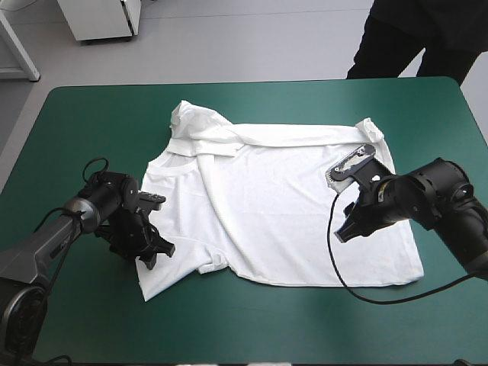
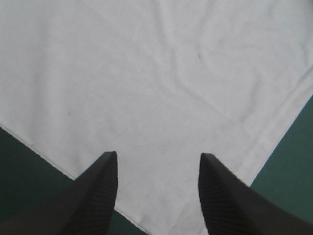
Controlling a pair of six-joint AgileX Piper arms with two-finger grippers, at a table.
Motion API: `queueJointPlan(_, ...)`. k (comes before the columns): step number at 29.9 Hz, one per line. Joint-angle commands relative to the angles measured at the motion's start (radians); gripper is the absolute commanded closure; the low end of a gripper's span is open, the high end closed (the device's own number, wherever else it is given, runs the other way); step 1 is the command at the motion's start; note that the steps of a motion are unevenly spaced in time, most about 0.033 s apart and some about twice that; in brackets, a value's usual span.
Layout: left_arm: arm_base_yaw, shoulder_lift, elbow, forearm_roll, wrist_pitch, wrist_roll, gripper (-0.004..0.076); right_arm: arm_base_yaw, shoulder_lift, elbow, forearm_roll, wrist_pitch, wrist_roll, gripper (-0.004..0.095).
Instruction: Fold the cloth
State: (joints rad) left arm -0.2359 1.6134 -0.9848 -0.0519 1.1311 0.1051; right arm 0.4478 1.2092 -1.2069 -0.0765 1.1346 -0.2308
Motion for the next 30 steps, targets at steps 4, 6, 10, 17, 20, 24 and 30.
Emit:
queueJointPlan(4,-0.002,0.039,0.048,-0.059,-0.15,0.005,0.0689,0.003,-0.033,-0.023,-0.066,-0.033,0.03,0.0516)
queueJointPlan(6,-0.002,0.043,0.07,-0.064,-0.175,0.024,0.0729,0.003,-0.033,-0.023,-0.068,-0.033,0.03,0.0534)
queueJointPlan(10,-0.002,0.048,0.118,-0.076,-0.222,0.03,0.0729,0.003,-0.033,-0.023,-0.073,-0.036,0.034,0.0542)
queueJointPlan(17,-0.002,0.029,0.112,-0.067,-0.254,0.03,0.073,0.003,-0.034,-0.023,-0.073,-0.038,0.038,0.0572)
queueJointPlan(20,0.0,0.008,0.095,-0.024,-0.255,0.028,0.073,0.003,-0.034,-0.023,-0.073,-0.038,0.038,0.0608)
queueJointPlan(24,0.0,-0.014,0.066,0.026,-0.257,0.019,0.073,0.003,-0.034,-0.023,-0.073,-0.038,0.038,0.0652)
queueJointPlan(30,0.04,-0.016,-0.021,0.104,-0.249,-0.006,0.073,0.027,-0.036,-0.025,-0.076,-0.038,0.038,0.0687)
